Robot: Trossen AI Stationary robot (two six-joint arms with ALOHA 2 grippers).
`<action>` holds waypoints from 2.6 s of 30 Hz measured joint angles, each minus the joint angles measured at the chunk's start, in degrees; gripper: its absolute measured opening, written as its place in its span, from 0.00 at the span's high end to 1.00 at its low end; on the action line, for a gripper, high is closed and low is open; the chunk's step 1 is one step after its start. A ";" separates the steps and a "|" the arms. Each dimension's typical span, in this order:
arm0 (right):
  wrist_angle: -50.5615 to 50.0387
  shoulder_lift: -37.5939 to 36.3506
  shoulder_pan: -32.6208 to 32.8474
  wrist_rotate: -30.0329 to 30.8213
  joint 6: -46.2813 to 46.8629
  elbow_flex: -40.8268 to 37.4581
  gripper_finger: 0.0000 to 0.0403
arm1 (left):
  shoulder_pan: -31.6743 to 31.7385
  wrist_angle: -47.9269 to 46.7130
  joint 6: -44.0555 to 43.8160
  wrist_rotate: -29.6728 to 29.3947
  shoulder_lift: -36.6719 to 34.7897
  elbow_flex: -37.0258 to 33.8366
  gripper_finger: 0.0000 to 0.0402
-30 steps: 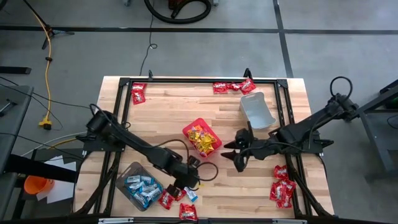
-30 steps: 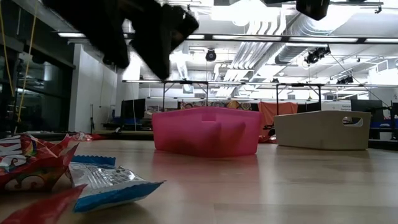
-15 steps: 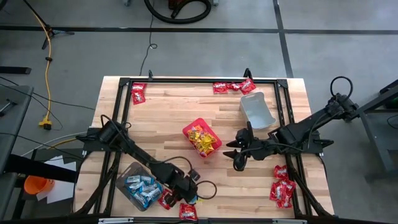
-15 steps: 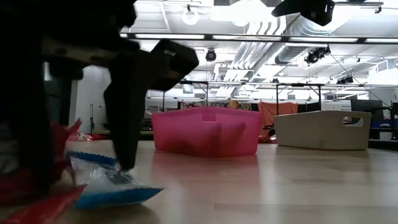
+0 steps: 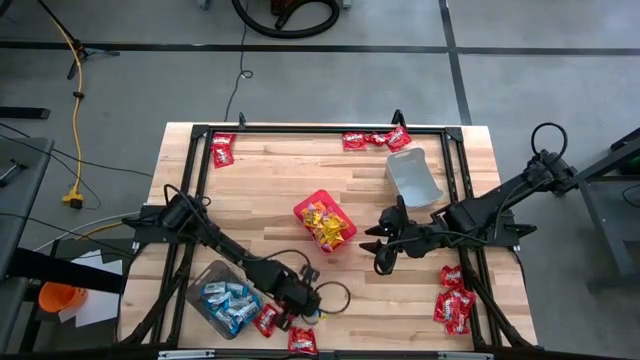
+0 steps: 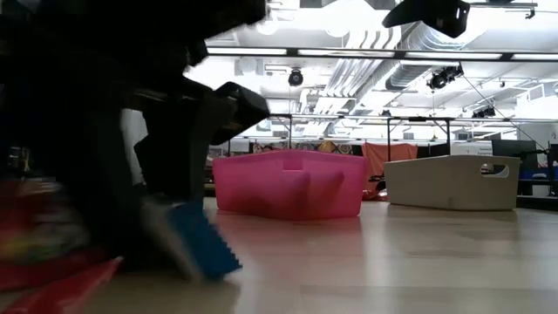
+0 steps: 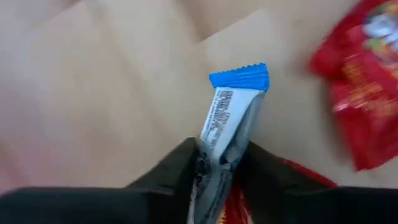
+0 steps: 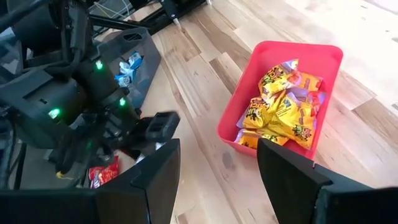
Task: Sort candy
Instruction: Put the blue candy into the black bin, then put the red candy into the gray bin
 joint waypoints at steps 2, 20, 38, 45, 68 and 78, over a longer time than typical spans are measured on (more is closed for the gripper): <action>-0.06 0.00 0.00 0.23 -0.02 0.00 0.49 | 0.93 -1.06 -1.08 -0.68 -1.61 -0.26 0.90; -0.21 0.04 0.00 0.94 0.49 0.00 0.49 | 1.59 -20.32 -14.14 -9.29 -36.07 -4.26 0.99; -0.65 0.04 -0.72 5.90 0.44 -0.52 0.49 | -35.47 -31.05 -68.42 -6.96 -45.44 -17.76 0.93; -0.63 0.04 -2.59 4.61 0.44 -0.52 0.49 | -35.50 -31.17 -66.28 -7.00 -45.46 -18.36 0.81; 0.92 0.04 -2.71 1.30 3.57 -0.52 0.49 | -22.94 -31.12 -55.49 -8.34 -57.19 -18.25 0.50; 1.80 0.04 -2.71 -0.47 3.46 -0.52 0.49 | -20.25 -28.11 -53.08 -5.89 -58.67 -18.25 0.50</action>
